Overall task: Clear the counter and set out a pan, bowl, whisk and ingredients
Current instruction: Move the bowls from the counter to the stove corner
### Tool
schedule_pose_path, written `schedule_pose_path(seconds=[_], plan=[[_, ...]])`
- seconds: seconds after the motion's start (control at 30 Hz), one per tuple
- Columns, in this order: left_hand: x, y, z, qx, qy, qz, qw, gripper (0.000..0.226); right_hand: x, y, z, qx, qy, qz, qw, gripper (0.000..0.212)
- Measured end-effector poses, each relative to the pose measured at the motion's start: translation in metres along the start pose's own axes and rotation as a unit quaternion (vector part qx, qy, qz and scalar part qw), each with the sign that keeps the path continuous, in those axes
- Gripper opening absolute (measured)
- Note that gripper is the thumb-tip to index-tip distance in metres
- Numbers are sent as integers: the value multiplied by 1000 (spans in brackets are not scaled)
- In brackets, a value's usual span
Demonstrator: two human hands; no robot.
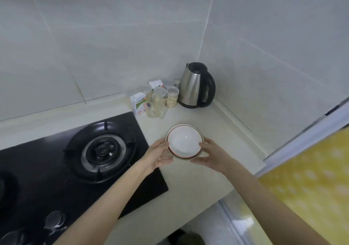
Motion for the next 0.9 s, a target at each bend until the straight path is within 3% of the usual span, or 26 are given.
schedule_pose_path(seconds=[0.13,0.4,0.9], plan=[[5,-13,37,-1,-28,-28,999,32,3,25,47,20,20,-30,999,38],[13,-30,90,-10,-73,-62,995,28,4,60,122,71,36,-36,996,39],[17,-46,150,0,-111,-148,983,34,11,85,189,112,33,-53,992,34]])
Point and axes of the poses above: each hand's wrist, its own z-axis towards the middle knuckle, its own x-axis out of the palm, y = z × x, the point moved 9 cm from there along z, towards the middle knuckle, and after that the axes turned 13 degrees about z, right-handed, at the moved point
